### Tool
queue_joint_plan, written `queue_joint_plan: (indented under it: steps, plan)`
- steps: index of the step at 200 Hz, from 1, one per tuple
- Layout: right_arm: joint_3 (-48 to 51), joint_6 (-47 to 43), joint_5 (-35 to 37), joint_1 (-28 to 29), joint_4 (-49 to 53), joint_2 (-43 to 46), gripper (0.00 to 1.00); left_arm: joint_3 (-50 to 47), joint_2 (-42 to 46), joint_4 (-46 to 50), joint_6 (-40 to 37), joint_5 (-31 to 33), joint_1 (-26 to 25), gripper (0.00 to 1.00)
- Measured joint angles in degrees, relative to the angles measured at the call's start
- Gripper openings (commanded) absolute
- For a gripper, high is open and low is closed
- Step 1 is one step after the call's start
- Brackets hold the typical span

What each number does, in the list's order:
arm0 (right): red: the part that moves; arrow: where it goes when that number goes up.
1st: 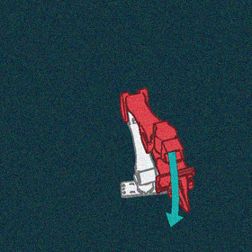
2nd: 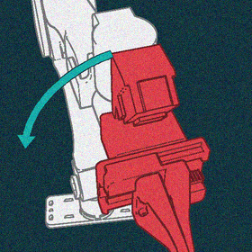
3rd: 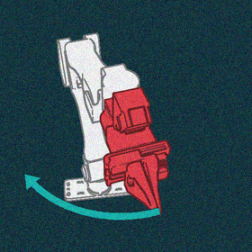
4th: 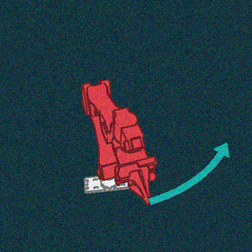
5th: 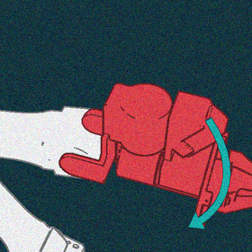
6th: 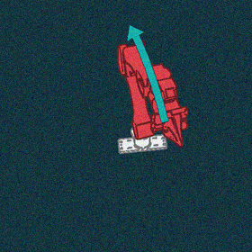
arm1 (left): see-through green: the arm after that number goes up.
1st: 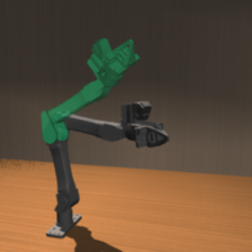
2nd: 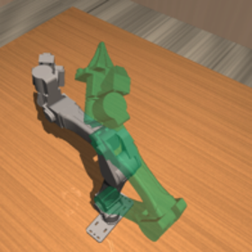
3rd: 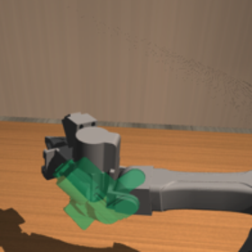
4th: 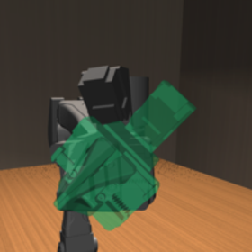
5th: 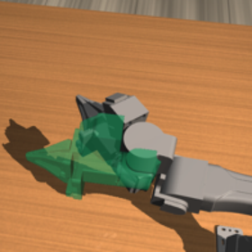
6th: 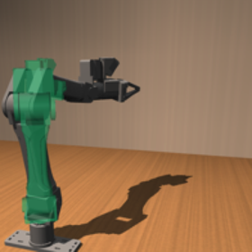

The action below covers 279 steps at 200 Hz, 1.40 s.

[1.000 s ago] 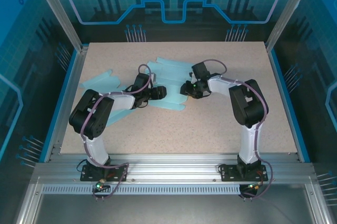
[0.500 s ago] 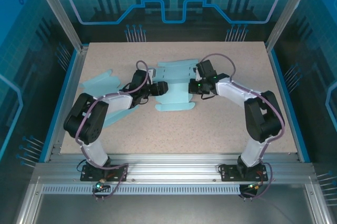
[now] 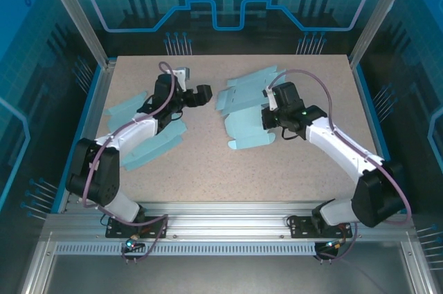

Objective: Fold the paper box

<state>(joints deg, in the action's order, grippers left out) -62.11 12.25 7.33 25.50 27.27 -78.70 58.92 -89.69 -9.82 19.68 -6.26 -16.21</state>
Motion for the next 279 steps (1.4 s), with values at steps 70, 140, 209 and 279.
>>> queue_joint_plan:
  steps: [70, 140, 209, 279]
  plan:
    - [0.1, -8.8, 2.4, 4.5, 4.4, 7.6, 0.0, 5.2, -0.3, 0.1, -6.6, -7.2, 3.5, 0.99]
    - [0.2, -13.6, 0.6, 5.9, 5.3, 17.3, 0.0, 8.6, -8.0, -4.2, -11.1, -27.8, 9.0, 0.97]
    - [1.3, -15.4, -3.4, 7.5, 4.7, 20.1, 0.0, 24.4, -13.7, 1.9, -16.0, -45.2, 10.8, 0.98]
    - [1.4, -15.7, -5.2, 7.5, 3.5, 20.1, 0.0, 26.9, -16.0, 13.0, -22.8, -46.6, 10.8, 0.99]
